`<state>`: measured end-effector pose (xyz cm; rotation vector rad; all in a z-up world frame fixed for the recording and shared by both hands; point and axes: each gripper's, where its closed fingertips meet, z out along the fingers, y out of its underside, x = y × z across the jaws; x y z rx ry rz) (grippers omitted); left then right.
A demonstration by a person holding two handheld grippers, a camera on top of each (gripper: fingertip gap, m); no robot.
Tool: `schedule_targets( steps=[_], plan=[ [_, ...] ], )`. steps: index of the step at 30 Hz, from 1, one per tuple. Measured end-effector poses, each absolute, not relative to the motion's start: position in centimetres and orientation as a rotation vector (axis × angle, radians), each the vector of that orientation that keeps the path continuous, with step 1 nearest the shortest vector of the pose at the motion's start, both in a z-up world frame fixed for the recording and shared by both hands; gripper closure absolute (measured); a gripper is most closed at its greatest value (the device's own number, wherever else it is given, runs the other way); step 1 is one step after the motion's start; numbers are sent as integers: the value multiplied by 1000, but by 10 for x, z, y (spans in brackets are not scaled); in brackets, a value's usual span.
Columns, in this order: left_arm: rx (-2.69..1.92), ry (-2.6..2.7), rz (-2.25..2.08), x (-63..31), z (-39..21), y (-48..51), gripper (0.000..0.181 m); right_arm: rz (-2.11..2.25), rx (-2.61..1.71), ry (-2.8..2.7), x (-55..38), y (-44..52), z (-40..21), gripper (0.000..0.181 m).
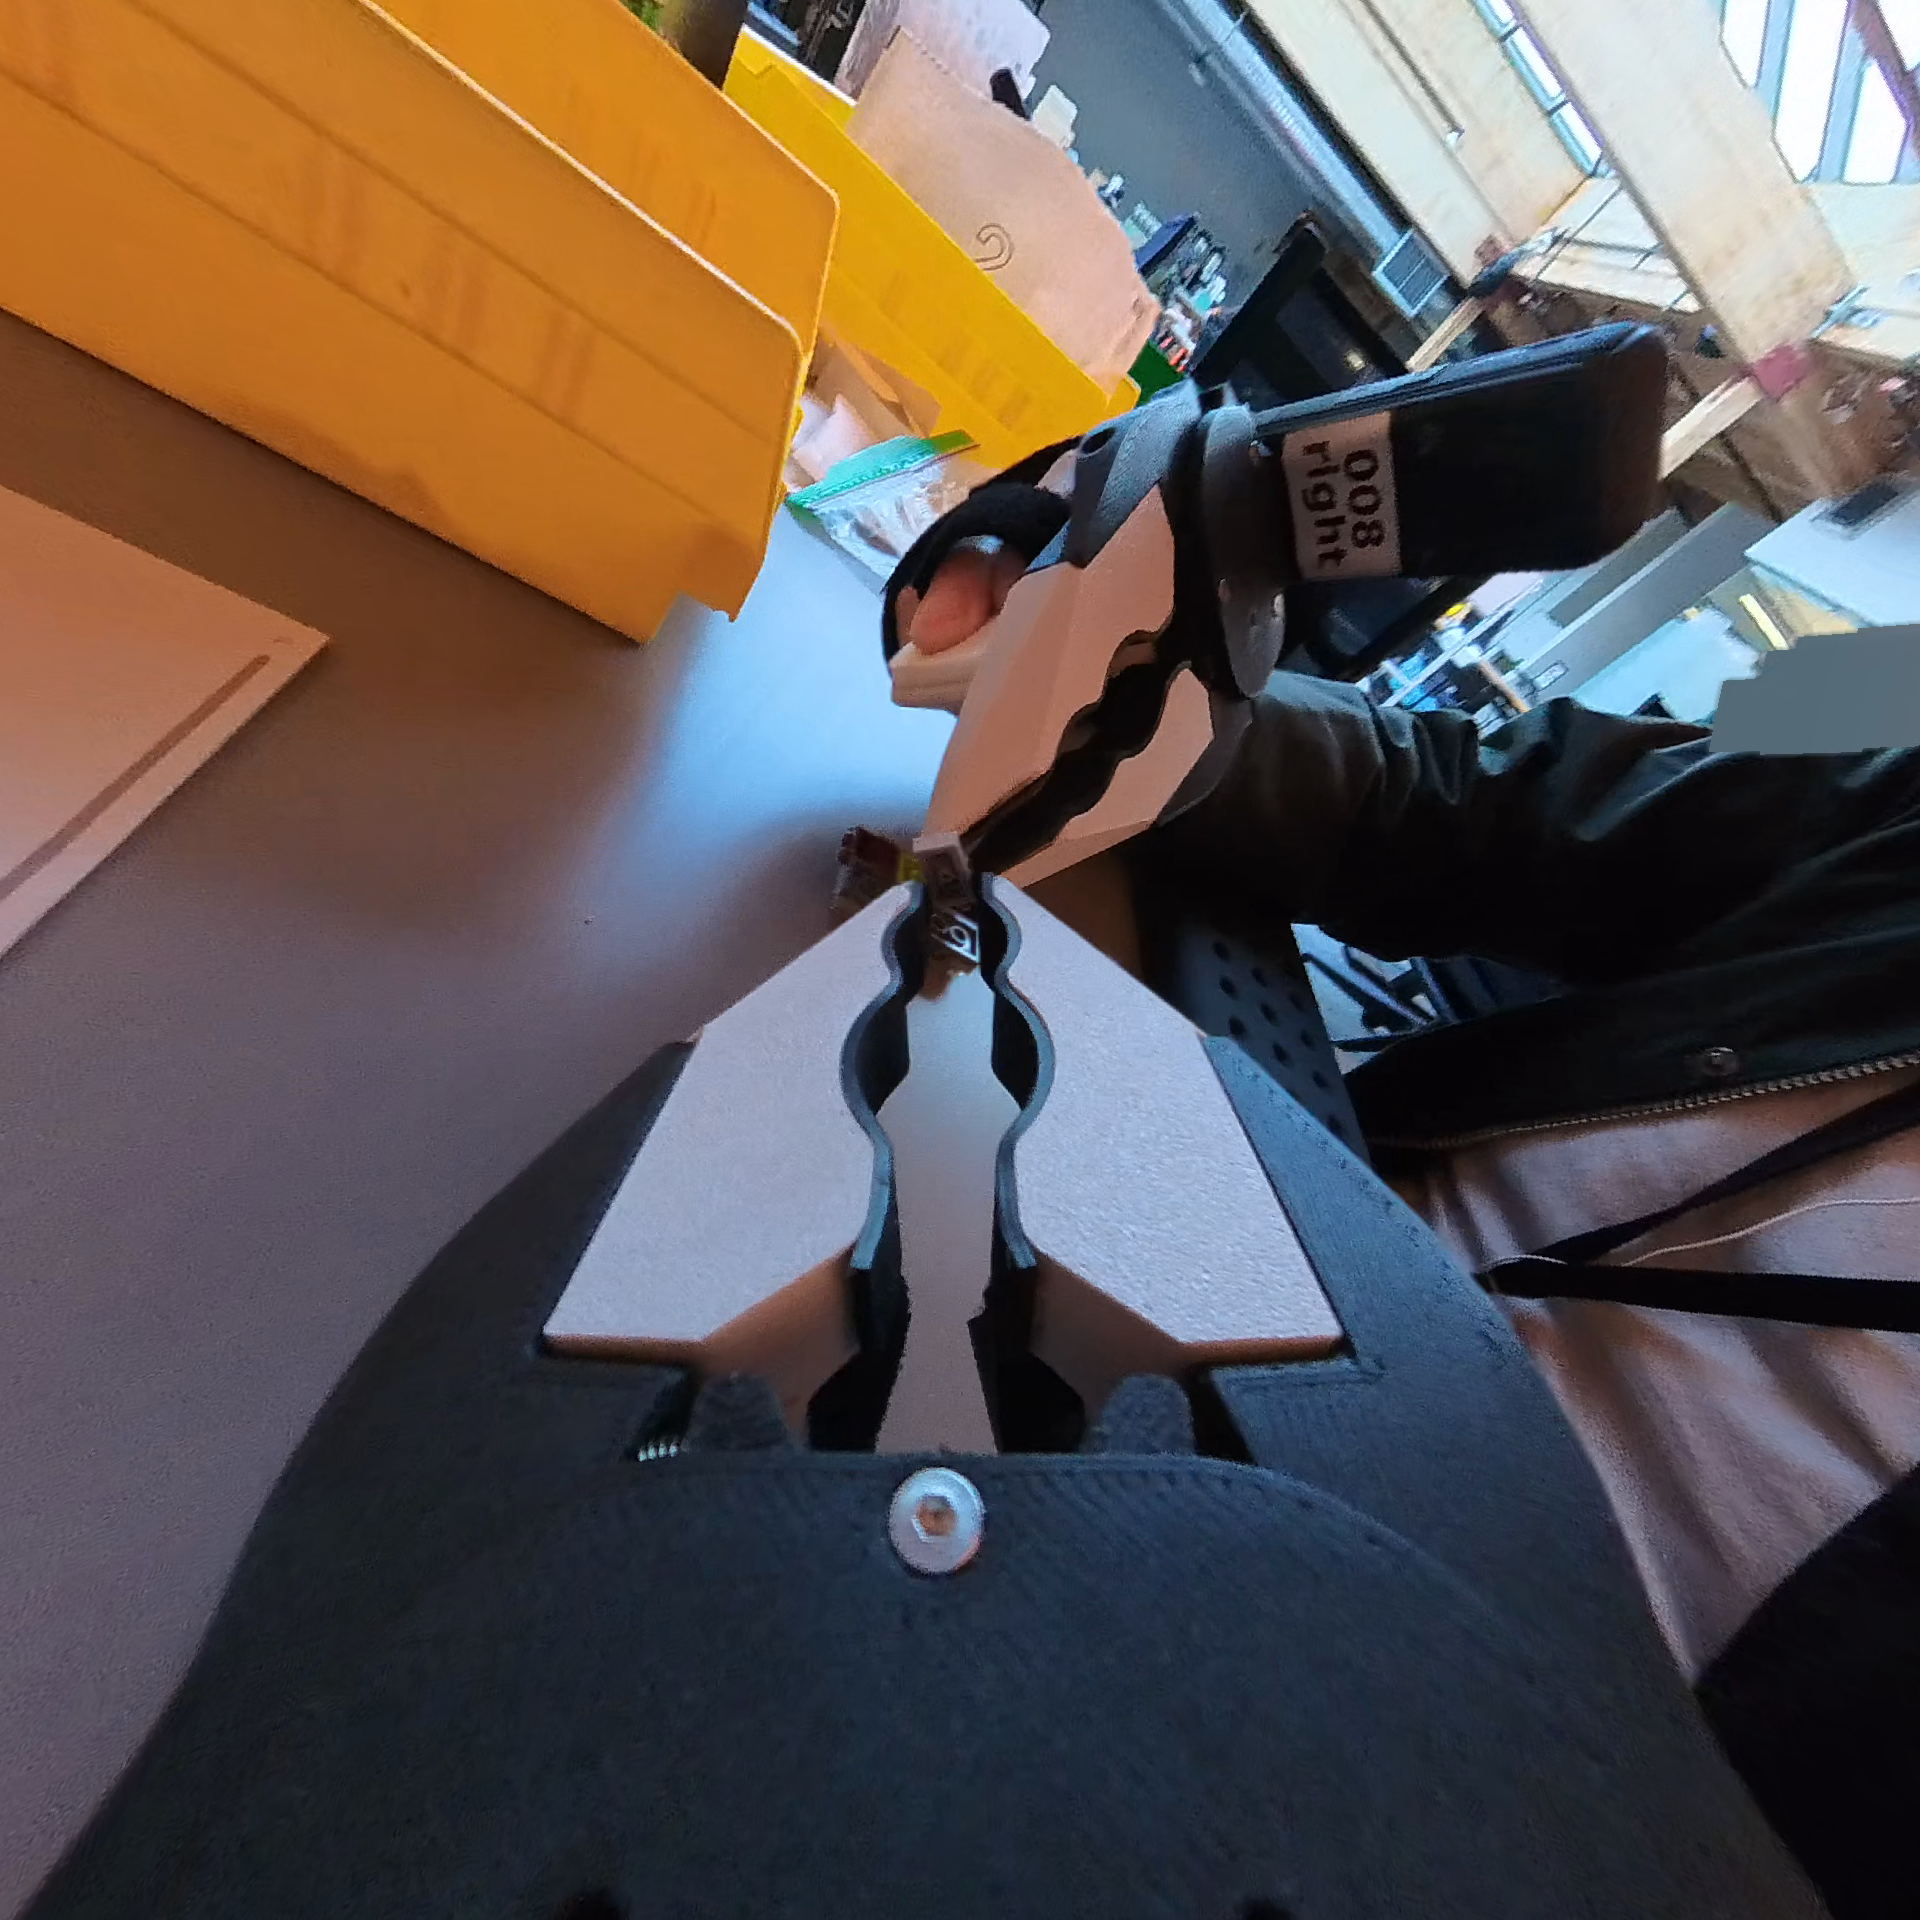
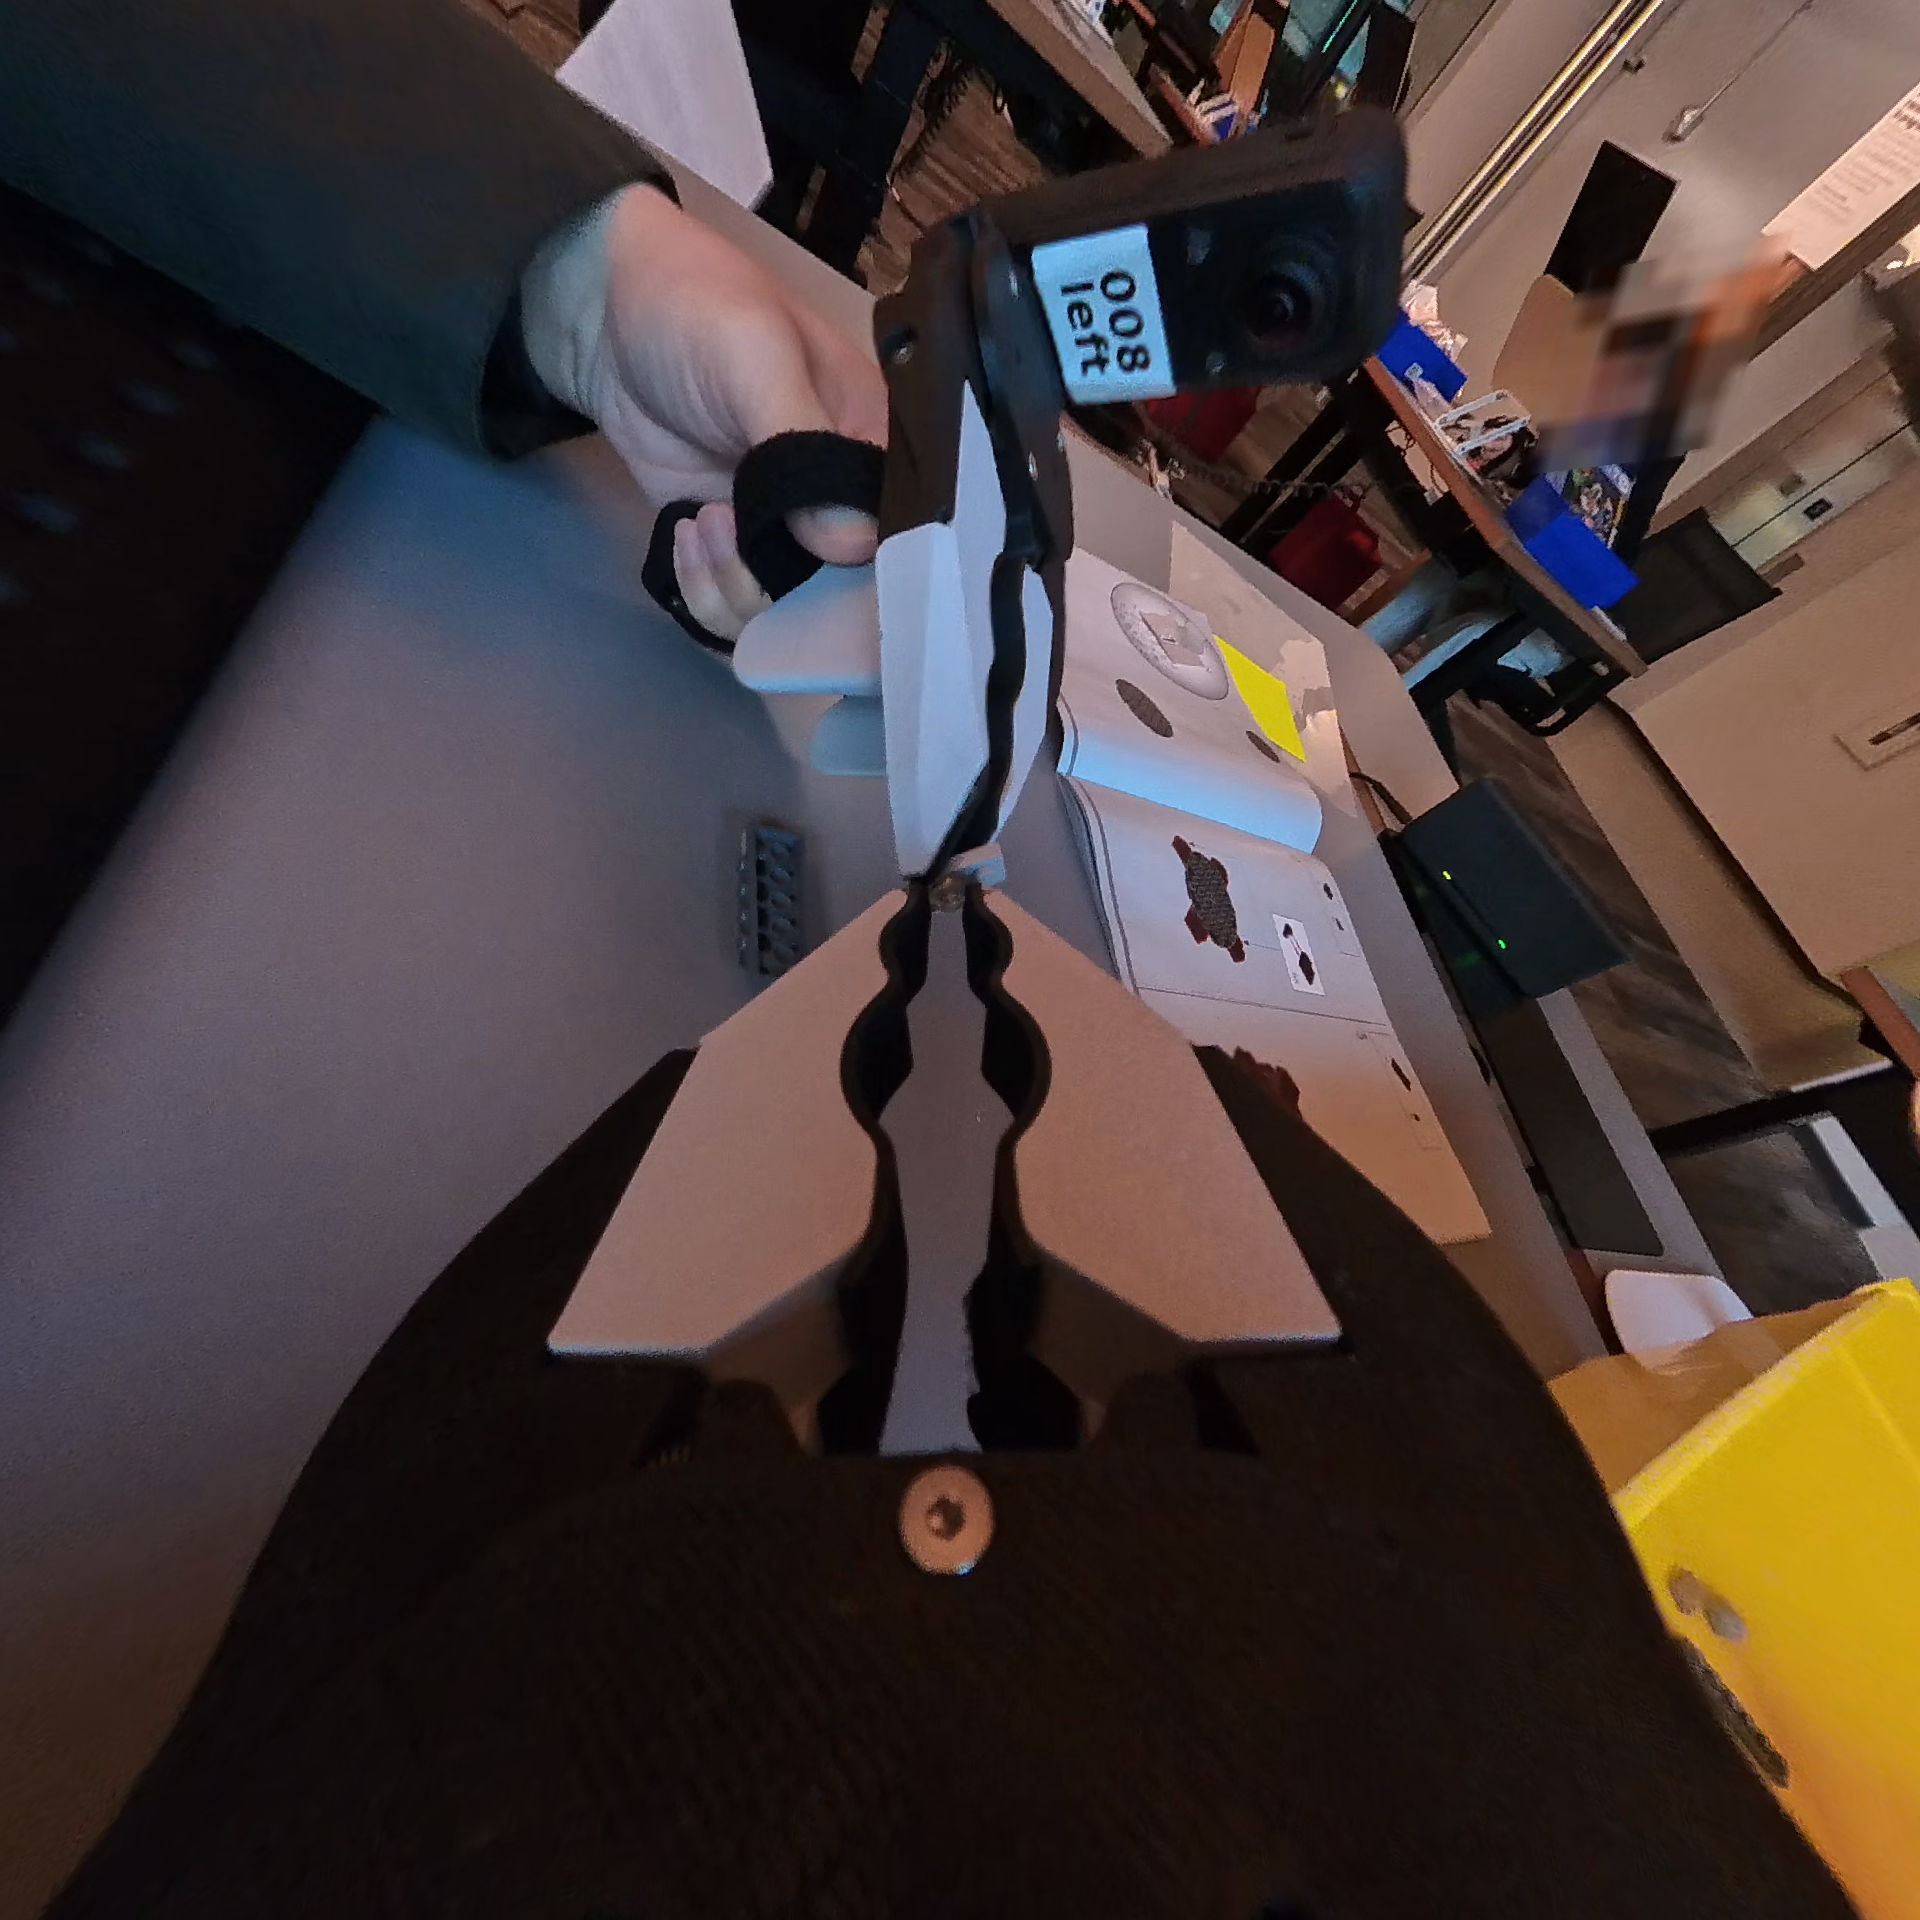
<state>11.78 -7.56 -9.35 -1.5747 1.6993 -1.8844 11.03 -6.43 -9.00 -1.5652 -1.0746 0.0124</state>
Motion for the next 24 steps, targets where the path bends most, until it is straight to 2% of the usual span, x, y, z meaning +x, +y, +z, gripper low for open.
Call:
schedule_targets(
  steps=[11, 24],
  plan=[
    [-1574, 1676, -2099, 112, -86, -81, 175, 80, -1528, -1066, 104, -70, -84, 176],
    [-1649, 1830, -2075, 95, -99, -83, 175, 118, -1601, -1112, 109, -77, -95, 177]
  ],
)
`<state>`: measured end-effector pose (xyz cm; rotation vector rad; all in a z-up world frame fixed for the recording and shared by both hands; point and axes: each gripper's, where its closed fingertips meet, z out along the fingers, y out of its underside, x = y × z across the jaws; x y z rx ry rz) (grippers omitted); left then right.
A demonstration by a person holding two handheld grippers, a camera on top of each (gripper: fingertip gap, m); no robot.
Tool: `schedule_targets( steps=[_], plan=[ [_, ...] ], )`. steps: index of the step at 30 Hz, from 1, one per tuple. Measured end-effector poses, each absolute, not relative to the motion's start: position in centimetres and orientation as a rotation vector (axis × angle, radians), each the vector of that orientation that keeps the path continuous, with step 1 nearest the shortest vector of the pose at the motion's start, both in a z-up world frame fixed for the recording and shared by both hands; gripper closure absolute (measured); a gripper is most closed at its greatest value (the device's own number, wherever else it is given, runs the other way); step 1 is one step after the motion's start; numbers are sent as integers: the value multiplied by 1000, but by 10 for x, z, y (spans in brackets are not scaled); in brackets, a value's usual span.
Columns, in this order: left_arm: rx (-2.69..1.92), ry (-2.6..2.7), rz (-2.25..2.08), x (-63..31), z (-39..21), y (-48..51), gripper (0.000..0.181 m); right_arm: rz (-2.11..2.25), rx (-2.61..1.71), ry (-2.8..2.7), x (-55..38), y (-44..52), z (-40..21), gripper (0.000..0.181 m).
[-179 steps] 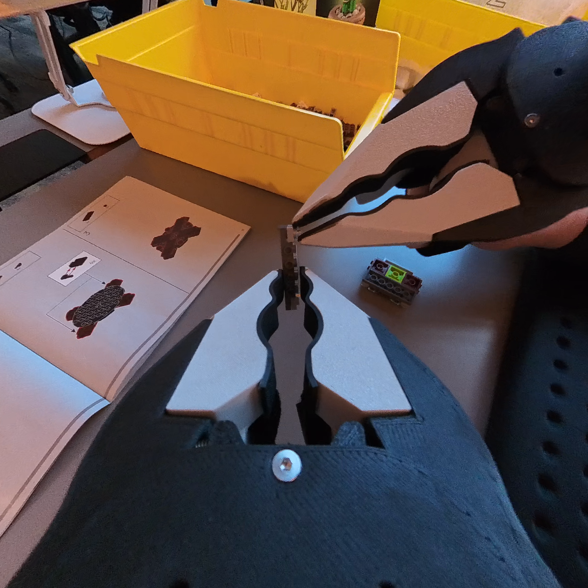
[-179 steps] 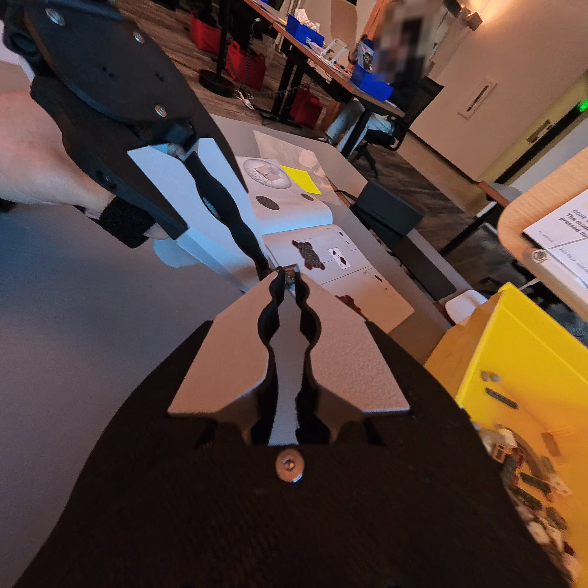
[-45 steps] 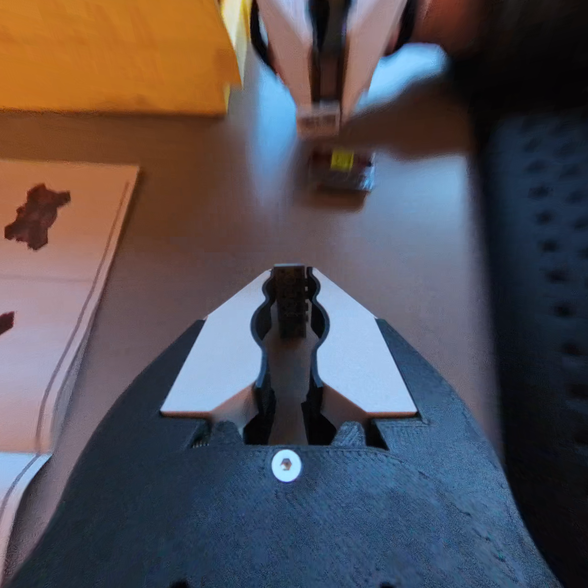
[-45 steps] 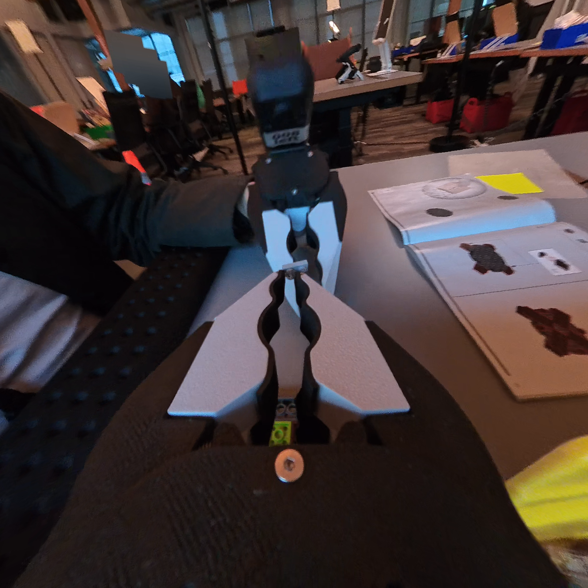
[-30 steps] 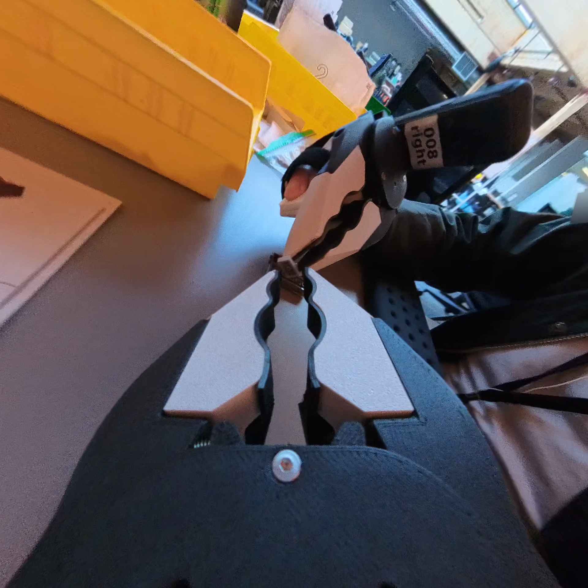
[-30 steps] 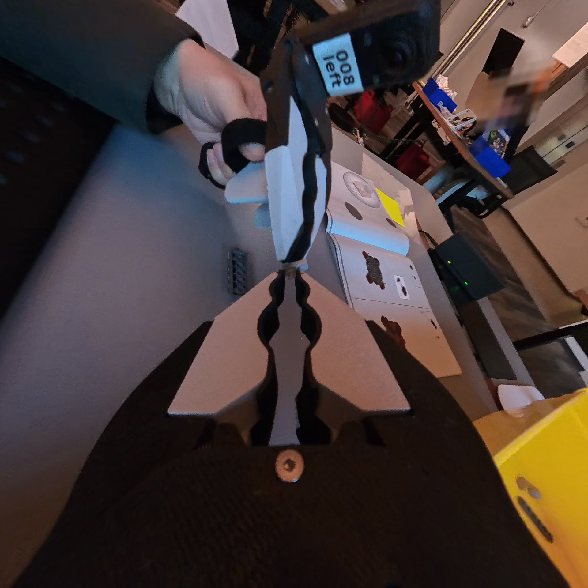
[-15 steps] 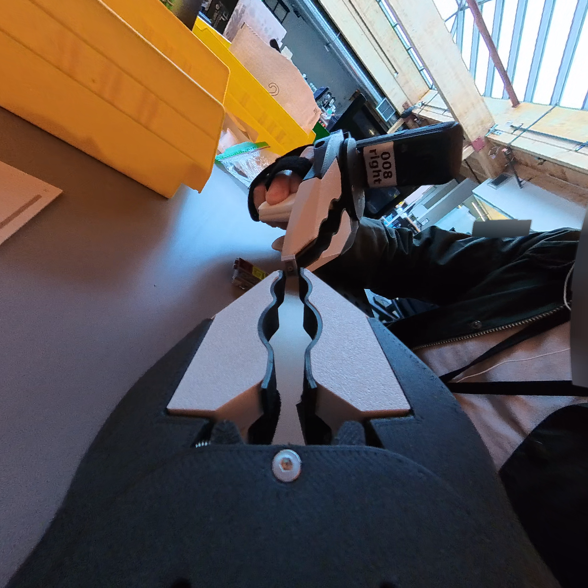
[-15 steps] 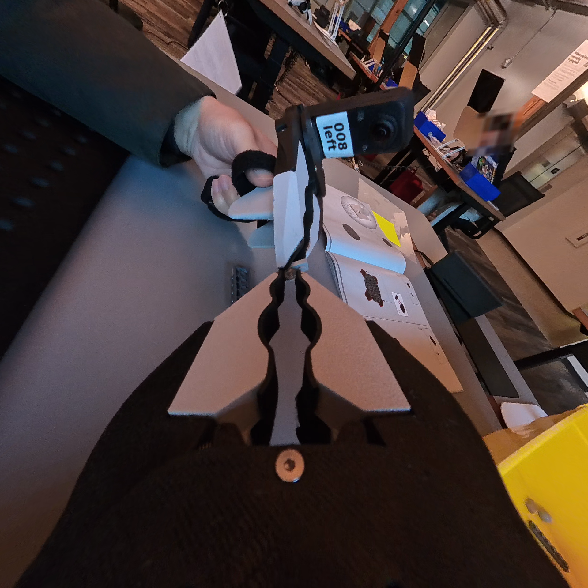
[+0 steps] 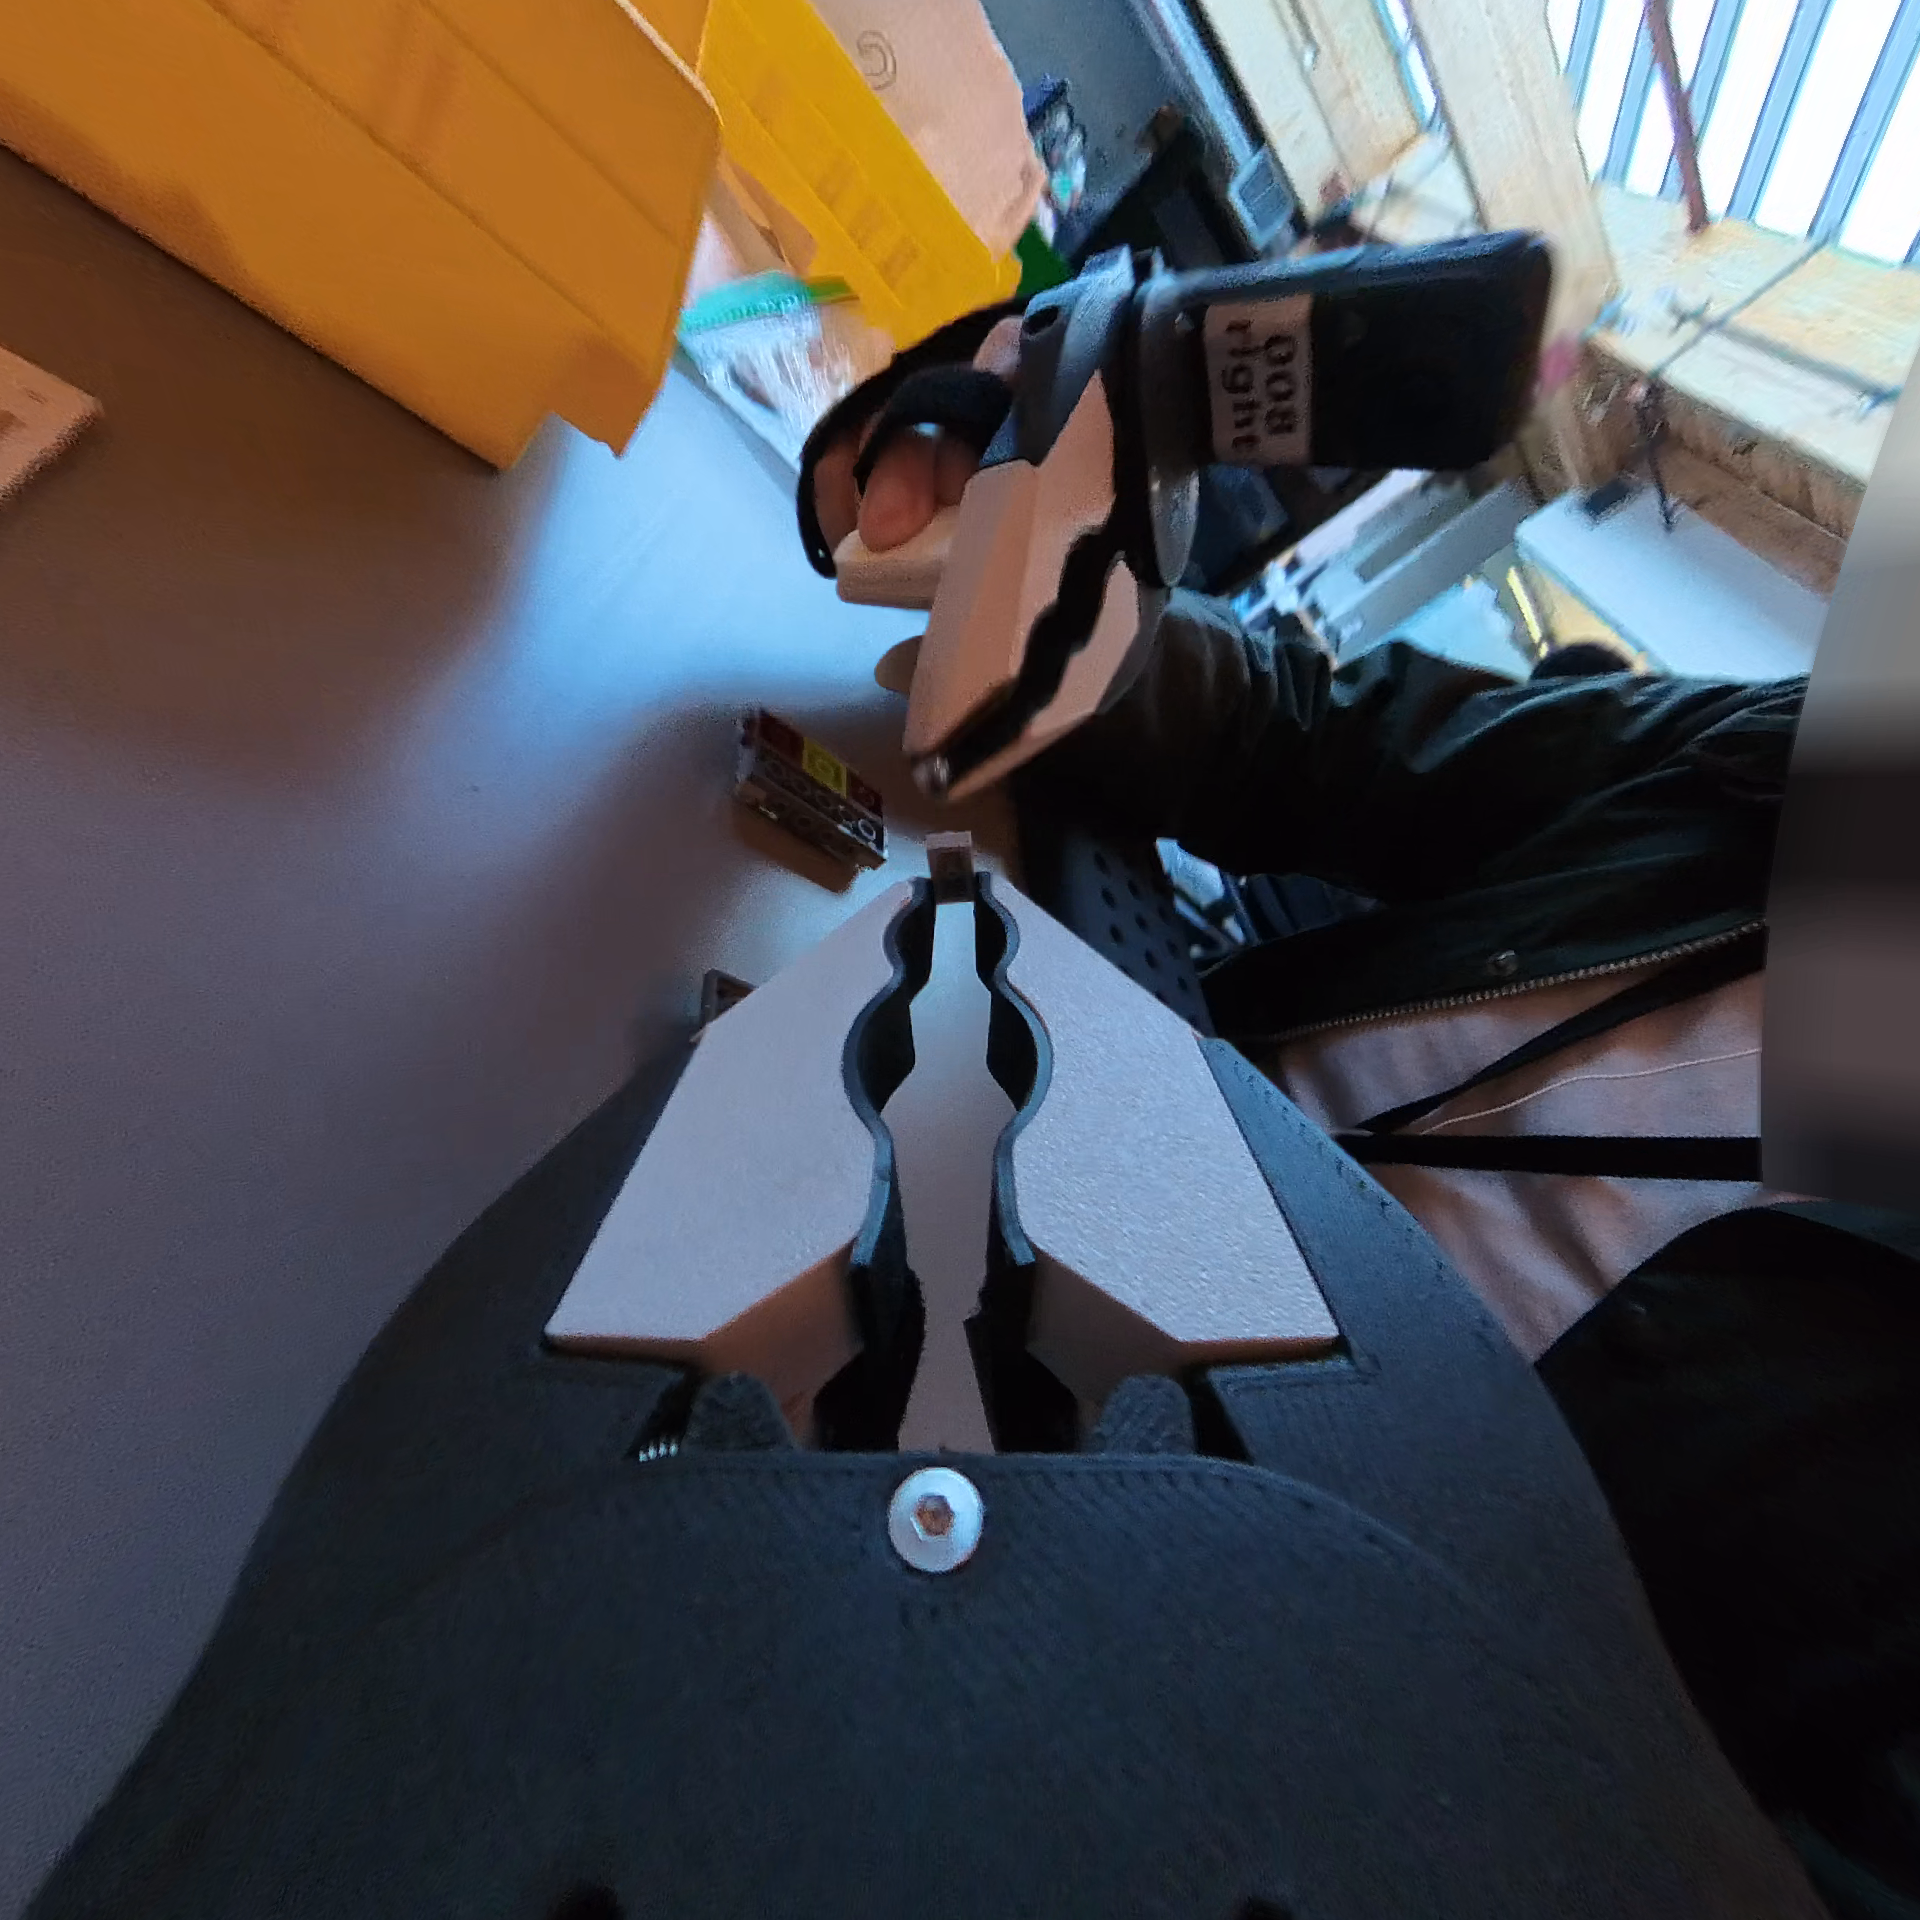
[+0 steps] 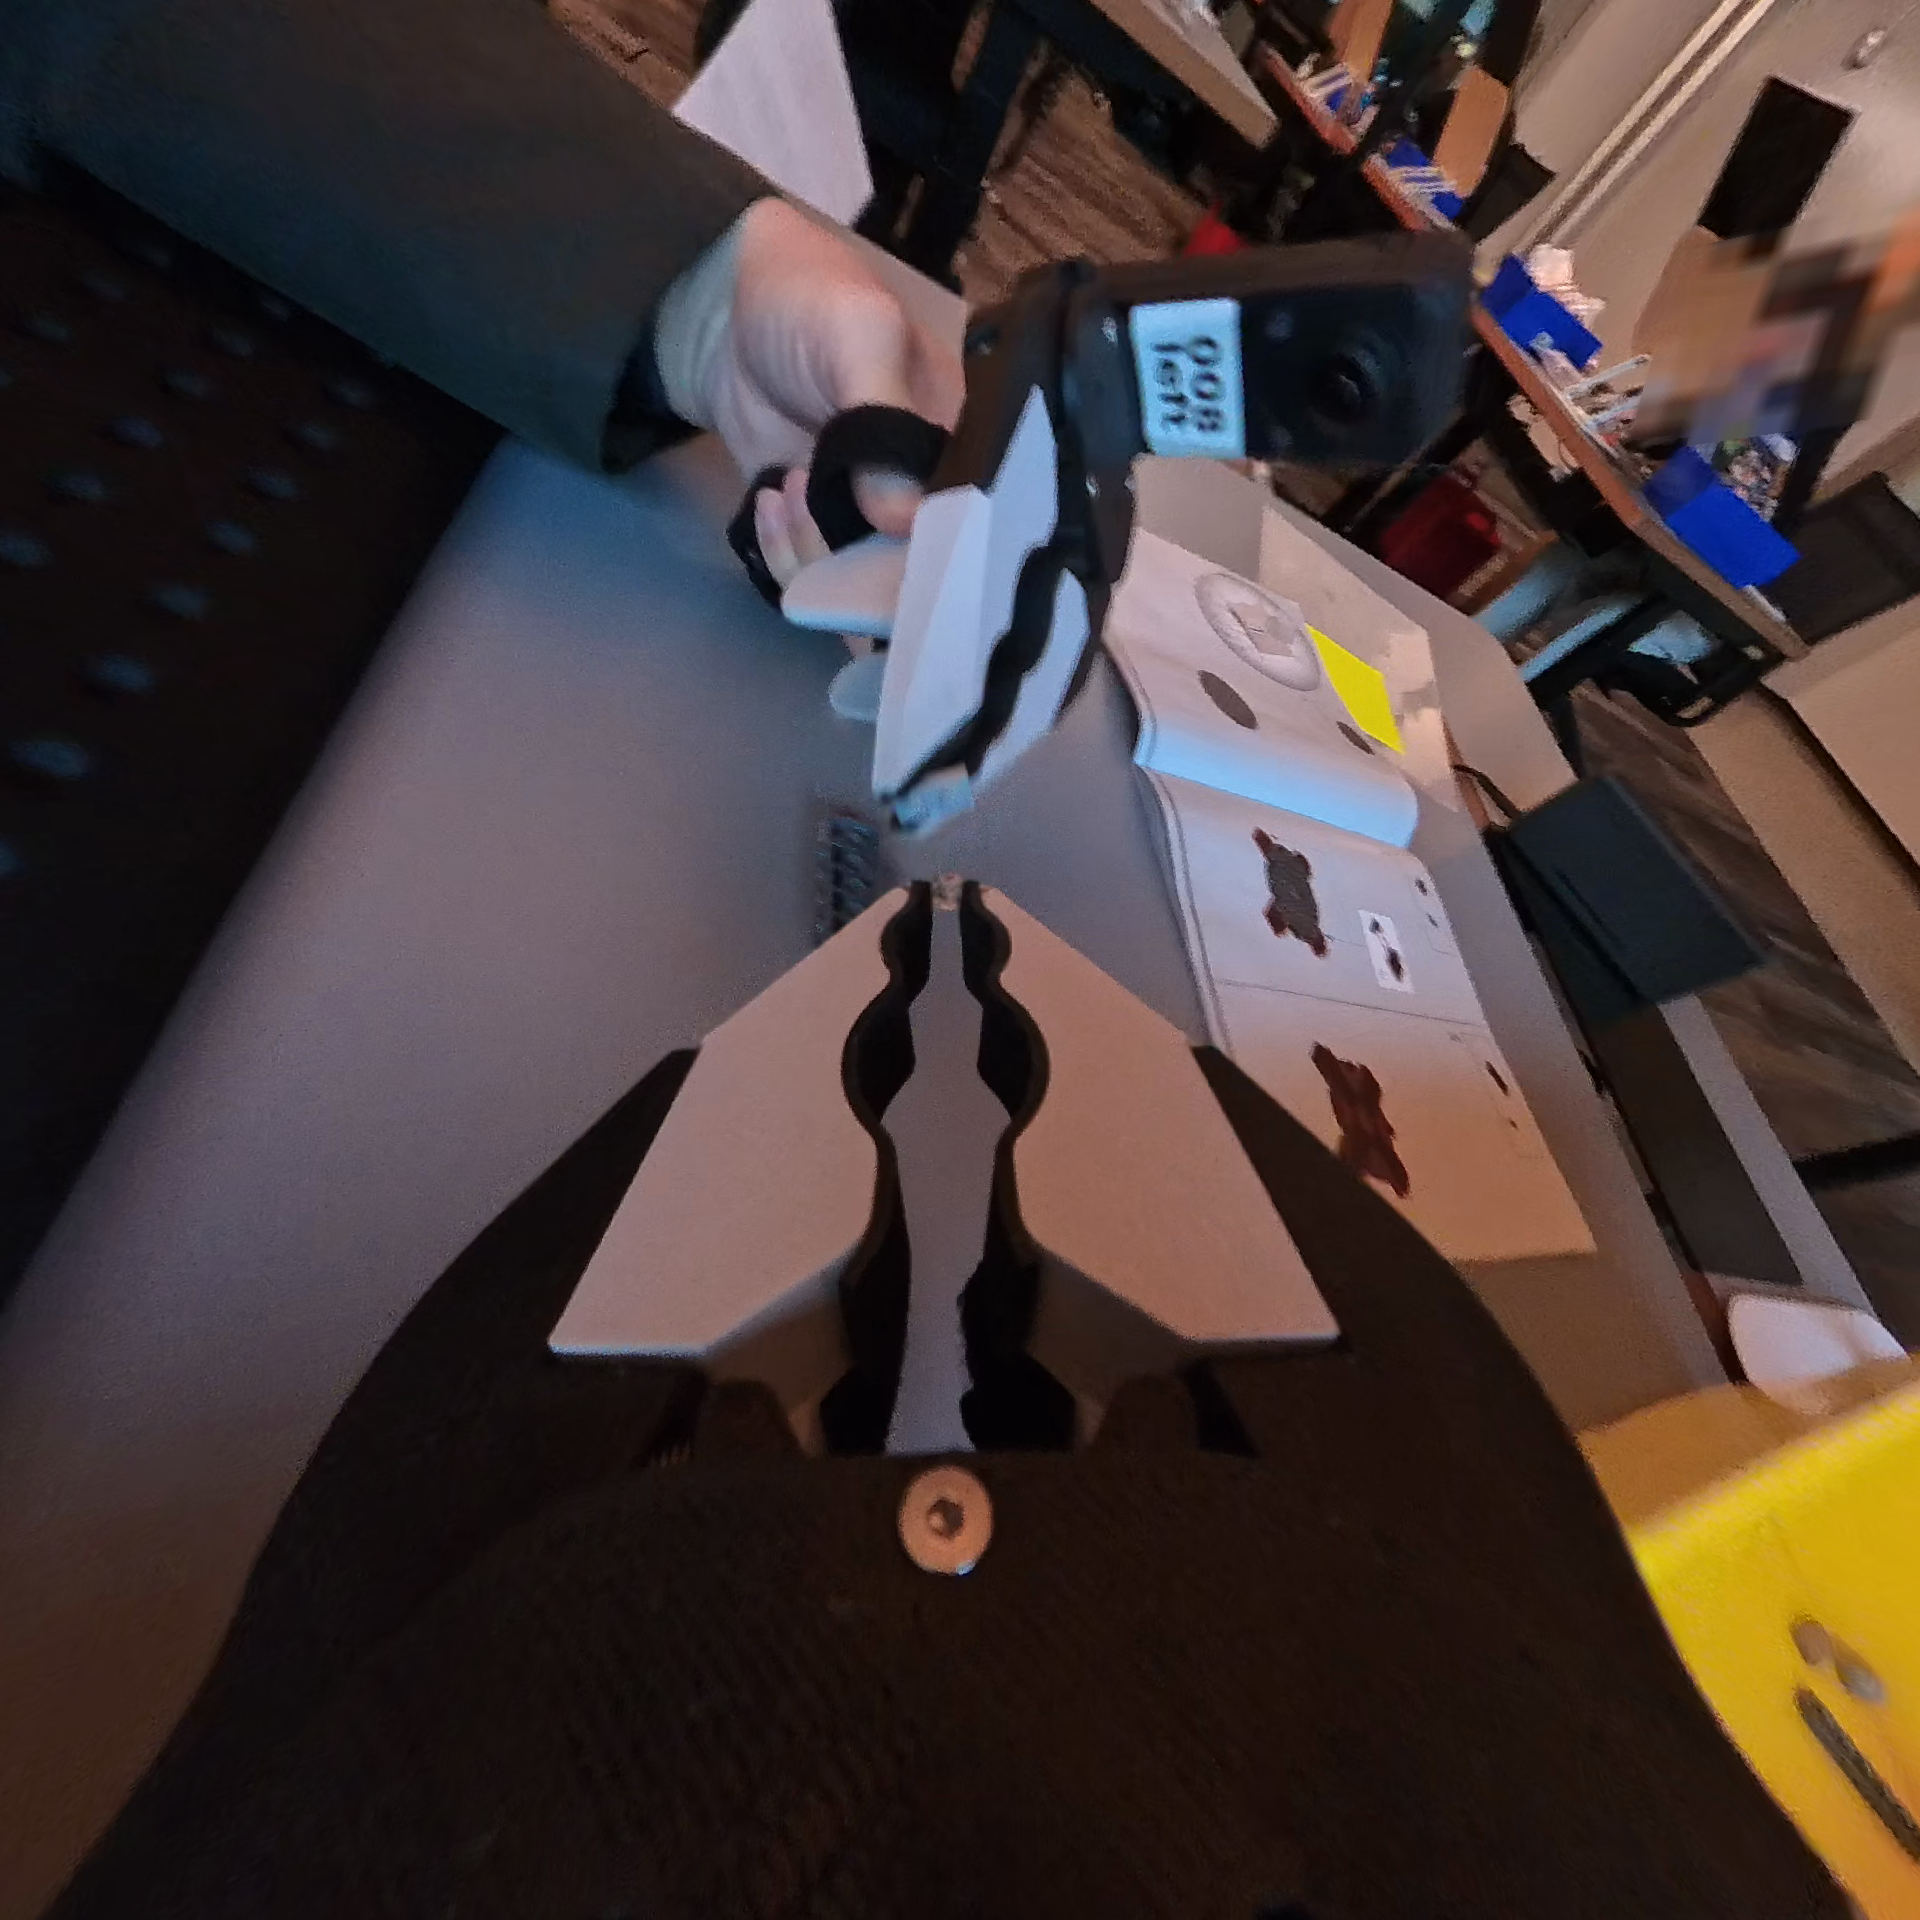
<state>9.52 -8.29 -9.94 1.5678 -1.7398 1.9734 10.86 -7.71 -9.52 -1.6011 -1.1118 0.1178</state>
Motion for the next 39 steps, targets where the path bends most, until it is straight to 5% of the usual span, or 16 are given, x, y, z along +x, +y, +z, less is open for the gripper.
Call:
schedule_targets(
  steps=[18, 24, 29, 33, 39],
  plan=[
    [1538, -1709, 1983, 94, -100, -85, 175, 203, -1489, -909, 131, -82, -45, 176],
    [1548, -1711, 1978, 95, -100, -85, 175, -424, -1429, -258, 299, -86, 31, 176],
    [1567, -1741, 1941, 97, -105, -88, 175, -320, -1755, -12, 355, -77, -29, 176],
    [1587, -1736, 1945, 98, -105, -85, 175, -284, -1849, 26, 361, -69, -51, 155],
    [1591, -1723, 1974, 99, -101, -82, 175, -108, -1520, -288, 286, -79, 10, 138]
  ],
)
